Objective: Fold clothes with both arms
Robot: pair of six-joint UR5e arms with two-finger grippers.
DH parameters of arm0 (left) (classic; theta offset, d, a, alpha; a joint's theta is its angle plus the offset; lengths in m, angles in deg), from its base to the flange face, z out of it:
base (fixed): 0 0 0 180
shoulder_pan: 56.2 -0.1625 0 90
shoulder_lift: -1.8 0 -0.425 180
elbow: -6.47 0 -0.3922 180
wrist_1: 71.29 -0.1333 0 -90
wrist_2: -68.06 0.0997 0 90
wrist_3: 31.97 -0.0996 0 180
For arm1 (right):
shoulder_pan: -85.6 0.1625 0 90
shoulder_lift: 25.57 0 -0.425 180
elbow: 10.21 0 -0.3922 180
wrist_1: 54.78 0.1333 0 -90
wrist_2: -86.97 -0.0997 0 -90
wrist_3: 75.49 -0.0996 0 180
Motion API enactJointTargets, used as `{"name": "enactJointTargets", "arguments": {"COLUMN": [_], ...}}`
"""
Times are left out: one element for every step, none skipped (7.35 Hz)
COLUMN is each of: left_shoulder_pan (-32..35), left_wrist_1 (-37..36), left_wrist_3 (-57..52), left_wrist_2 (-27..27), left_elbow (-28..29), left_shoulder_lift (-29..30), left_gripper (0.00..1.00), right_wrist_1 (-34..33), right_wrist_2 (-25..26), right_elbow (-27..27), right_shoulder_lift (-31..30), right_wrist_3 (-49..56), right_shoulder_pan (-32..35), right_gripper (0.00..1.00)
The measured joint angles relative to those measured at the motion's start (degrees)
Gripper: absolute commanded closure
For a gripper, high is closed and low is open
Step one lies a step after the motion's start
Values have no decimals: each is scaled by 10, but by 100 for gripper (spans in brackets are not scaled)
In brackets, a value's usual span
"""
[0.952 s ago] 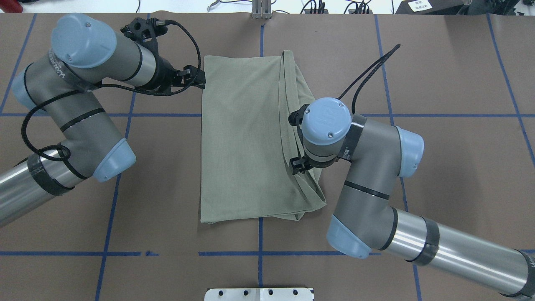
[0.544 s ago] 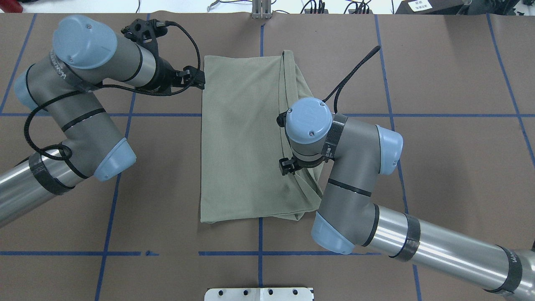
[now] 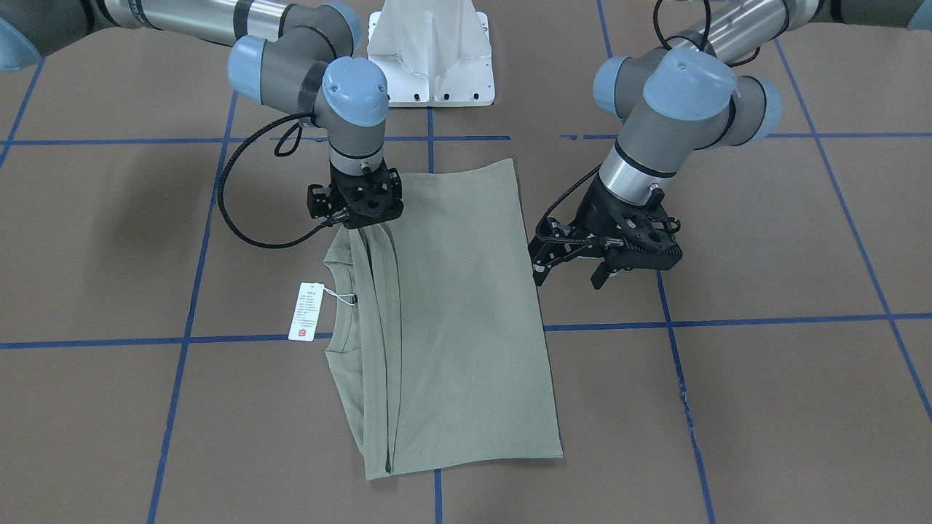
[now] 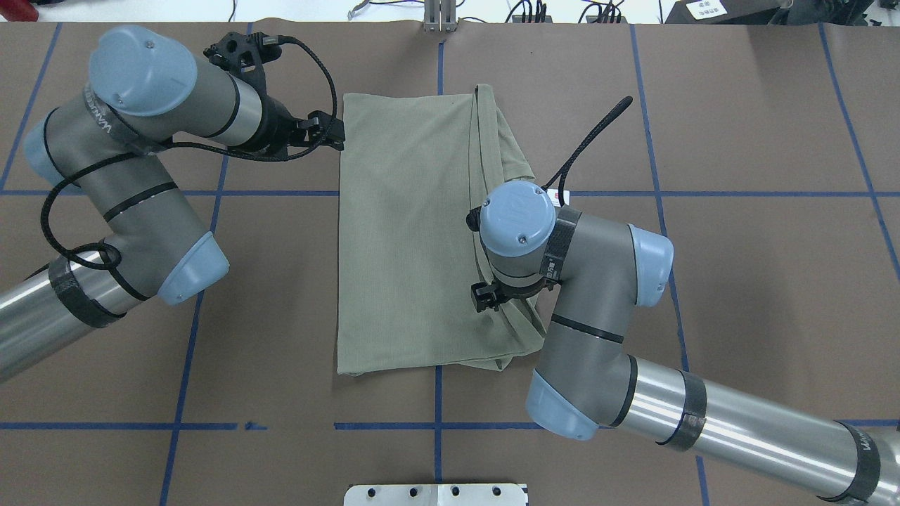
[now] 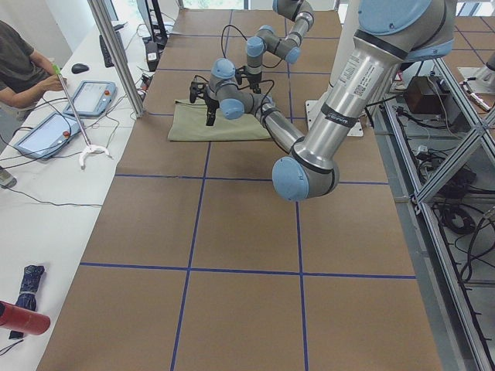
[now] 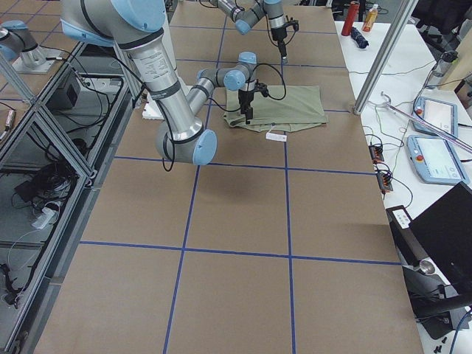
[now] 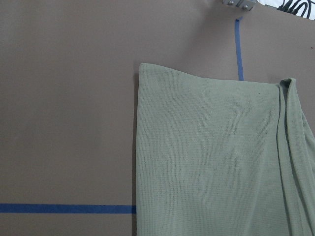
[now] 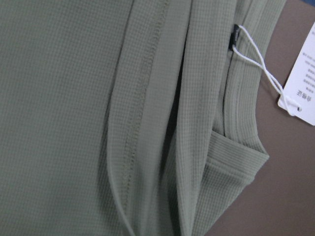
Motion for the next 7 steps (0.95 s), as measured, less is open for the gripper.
{"name": "enactJointTargets", "arguments": {"left_shoulder_pan": [0, 0, 0, 0, 0, 0, 0], "left_wrist_1": [0, 0, 0, 0, 0, 0, 0], "left_wrist_3": [1, 1, 1, 1, 1, 0, 0], "left_wrist_2": [0, 0, 0, 0, 0, 0, 0], "left_elbow": [-1, -1, -1, 0, 0, 0, 1], "left_shoulder_lift": [0, 0, 0, 0, 1, 1, 1], "left_gripper": [0, 0, 0, 0, 0, 0, 0], "right_wrist_1": [0, 0, 0, 0, 1, 2, 3], "right_wrist_2": [0, 0, 0, 0, 0, -1, -1], "right_elbow": [0, 0, 0, -1, -3, -4, -5], "right_shoulder_lift": [-5, -8, -10, -13, -16, -20, -20], "right_wrist_3": [1, 2, 2, 2, 2, 2, 1], "right_shoulder_pan": [0, 0, 0, 0, 0, 0, 0], "right_gripper": [0, 0, 0, 0, 0, 0, 0]}}
